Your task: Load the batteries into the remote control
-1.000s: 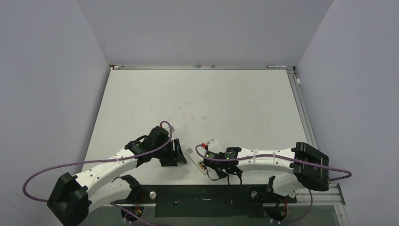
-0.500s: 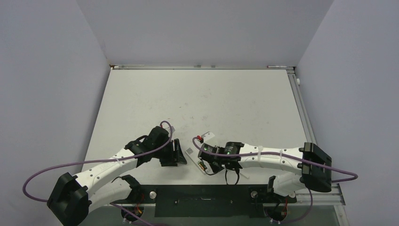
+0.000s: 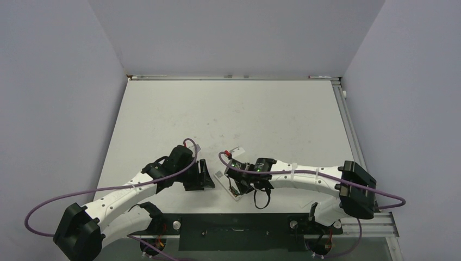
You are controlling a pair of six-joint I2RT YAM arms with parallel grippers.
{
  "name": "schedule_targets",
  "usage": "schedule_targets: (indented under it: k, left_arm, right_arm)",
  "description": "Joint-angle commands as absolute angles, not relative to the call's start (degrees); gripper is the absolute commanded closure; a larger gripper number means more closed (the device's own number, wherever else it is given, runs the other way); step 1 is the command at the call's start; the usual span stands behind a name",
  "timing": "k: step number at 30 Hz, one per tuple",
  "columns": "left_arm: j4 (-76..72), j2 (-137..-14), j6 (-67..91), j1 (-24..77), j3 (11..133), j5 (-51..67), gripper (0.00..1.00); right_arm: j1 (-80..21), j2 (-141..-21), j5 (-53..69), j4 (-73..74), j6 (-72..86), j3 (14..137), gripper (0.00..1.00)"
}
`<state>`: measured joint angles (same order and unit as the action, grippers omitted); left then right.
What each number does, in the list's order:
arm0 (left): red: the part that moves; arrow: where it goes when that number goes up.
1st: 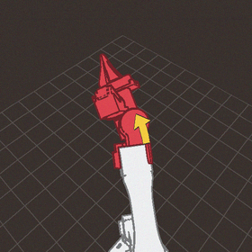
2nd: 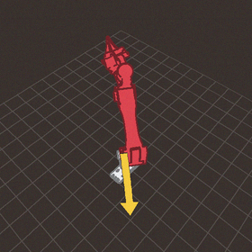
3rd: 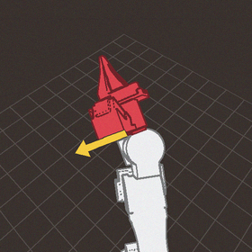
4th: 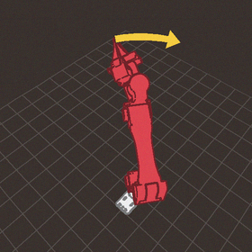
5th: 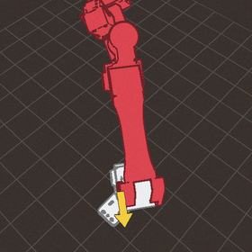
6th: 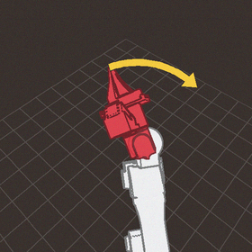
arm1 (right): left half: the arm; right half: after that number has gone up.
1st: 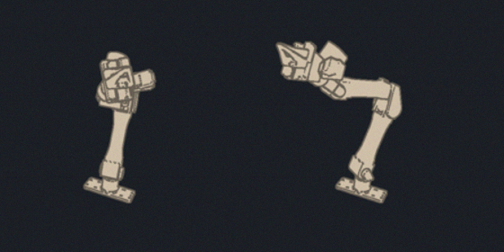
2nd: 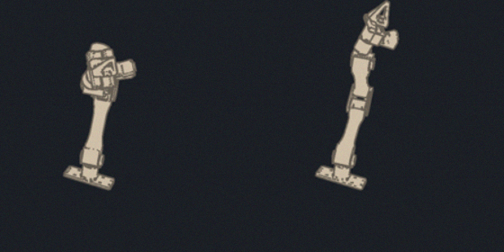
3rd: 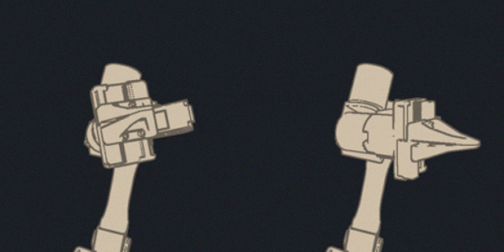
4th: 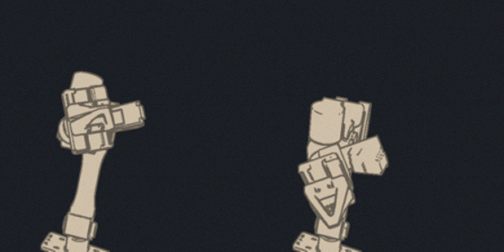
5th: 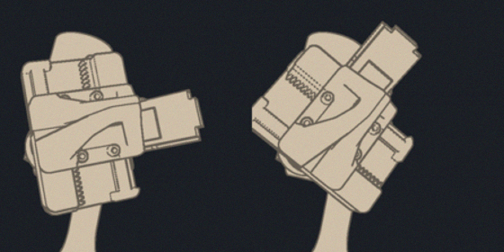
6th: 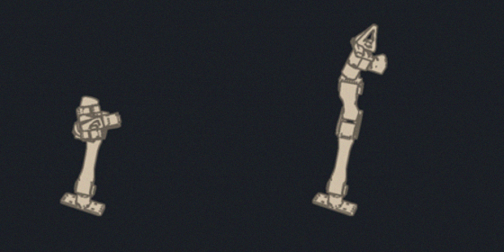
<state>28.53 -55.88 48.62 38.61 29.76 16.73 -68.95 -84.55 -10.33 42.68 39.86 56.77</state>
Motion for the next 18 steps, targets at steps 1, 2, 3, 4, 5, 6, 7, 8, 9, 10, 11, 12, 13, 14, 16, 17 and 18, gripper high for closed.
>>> schedule_targets:
  k: [1,2,3,4,5,6,7,8,9,10,11,12,13,14,16,17,18]
  left_arm:
    - [27.5,-56.2,47.1,38.3,30.7,17.4,0.47]
    - [27.3,-56.5,47.1,38.3,30.8,17.5,0.47]
    - [27.1,-56.8,47.0,38.3,30.9,17.7,0.47]
    - [26.8,-57.0,46.9,38.3,30.9,17.8,0.47]
    - [26.5,-57.2,47.0,38.2,31.0,17.9,0.47]
    - [26.3,-57.6,46.9,38.2,31.0,18.0,0.46]
    - [26.1,-57.8,46.9,38.2,31.0,18.1,0.46]
    - [26.0,-58.1,46.7,38.2,31.0,18.3,0.46]
    - [25.8,-58.3,46.7,38.2,31.1,18.4,0.46]
    - [25.8,-58.5,46.5,38.2,31.2,18.5,0.46]
    - [25.7,-58.5,46.3,38.2,31.2,18.6,0.46]
    - [25.6,-58.6,46.2,38.2,31.2,18.7,0.46]
    - [25.4,-58.6,46.2,38.2,31.1,18.8,0.46]
    - [25.3,-58.7,46.1,38.2,31.0,18.8,0.45]
    - [24.8,-58.9,46.0,38.2,30.9,18.9,0.44]
    - [24.5,-59.0,45.8,38.2,30.8,19.0,0.43]
    - [24.2,-59.1,45.7,38.2,30.7,19.3,0.43]
  right_arm:
    - [-67.2,-79.5,-13.6,46.0,42.9,55.5,0.71]
    - [-66.8,-78.6,-14.0,46.7,43.8,54.7,0.69]
    - [-66.3,-77.4,-14.5,47.5,44.8,53.5,0.67]
    - [-65.8,-76.7,-14.9,48.7,46.0,52.7,0.66]
    - [-65.1,-75.9,-15.2,49.6,47.0,51.7,0.65]
    - [-64.5,-75.1,-15.5,50.6,48.1,50.8,0.64]
    - [-63.9,-74.0,-15.9,51.6,49.2,50.0,0.63]
    - [-63.0,-73.1,-16.3,52.7,50.3,49.1,0.61]
    - [-62.3,-71.9,-16.6,53.8,51.5,48.2,0.59]
    - [-61.3,-70.7,-17.1,55.1,52.7,47.4,0.57]
    - [-60.3,-69.5,-17.7,56.6,54.4,46.7,0.56]
    - [-59.2,-68.1,-18.2,57.9,55.9,46.0,0.53]
    - [-58.0,-66.8,-18.3,59.1,57.2,45.1,0.52]
    - [-56.8,-65.2,-18.4,60.0,58.6,44.2,0.51]
    - [-54.4,-62.2,-18.2,61.6,61.9,42.1,0.46]
    - [-52.8,-60.9,-18.0,62.1,63.0,41.0,0.44]
    - [-51.3,-59.8,-17.9,62.9,64.8,40.1,0.4]
